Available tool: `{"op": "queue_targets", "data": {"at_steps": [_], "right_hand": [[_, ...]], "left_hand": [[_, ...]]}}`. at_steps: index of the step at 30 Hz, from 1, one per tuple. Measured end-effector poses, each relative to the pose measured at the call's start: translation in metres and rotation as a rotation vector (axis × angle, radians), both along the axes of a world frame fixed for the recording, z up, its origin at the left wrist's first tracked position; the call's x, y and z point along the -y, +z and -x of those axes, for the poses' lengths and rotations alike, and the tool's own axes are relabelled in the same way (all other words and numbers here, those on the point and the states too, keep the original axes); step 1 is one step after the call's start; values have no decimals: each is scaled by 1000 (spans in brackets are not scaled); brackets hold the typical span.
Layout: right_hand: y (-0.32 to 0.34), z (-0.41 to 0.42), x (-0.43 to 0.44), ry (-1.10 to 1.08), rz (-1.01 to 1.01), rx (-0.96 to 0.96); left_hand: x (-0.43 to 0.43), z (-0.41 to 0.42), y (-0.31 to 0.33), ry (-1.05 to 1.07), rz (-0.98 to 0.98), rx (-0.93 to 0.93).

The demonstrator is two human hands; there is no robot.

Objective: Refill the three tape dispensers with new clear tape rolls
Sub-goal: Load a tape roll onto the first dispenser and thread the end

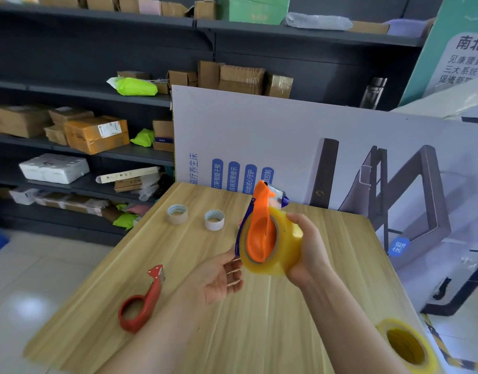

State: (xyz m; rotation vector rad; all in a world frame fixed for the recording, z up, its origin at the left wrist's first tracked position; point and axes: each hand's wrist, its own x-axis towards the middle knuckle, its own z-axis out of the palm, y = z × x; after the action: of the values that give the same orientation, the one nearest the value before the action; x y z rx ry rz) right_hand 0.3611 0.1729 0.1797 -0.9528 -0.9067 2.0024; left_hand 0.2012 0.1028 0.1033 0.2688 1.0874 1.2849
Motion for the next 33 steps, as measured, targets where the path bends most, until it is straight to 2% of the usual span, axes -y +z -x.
{"op": "queue_targets", "data": {"at_steps": [5,10,19,28,33], "right_hand": [[2,-11,15,-24,-30,19],[-2,-20,42,-105,2,41],[-24,-40,94,-238,36,251],[-62,-88,117,-48,60,265],[-96,-113,110,99,72,369]], "left_hand": [[17,-18,4,-26,-24,-38],[39,-37,3,-42,-1,-171],[90,-101,-22,132,159,22],[116,-138,-58,40,327,-2],[119,-163,-90,40,429,-42]]}}
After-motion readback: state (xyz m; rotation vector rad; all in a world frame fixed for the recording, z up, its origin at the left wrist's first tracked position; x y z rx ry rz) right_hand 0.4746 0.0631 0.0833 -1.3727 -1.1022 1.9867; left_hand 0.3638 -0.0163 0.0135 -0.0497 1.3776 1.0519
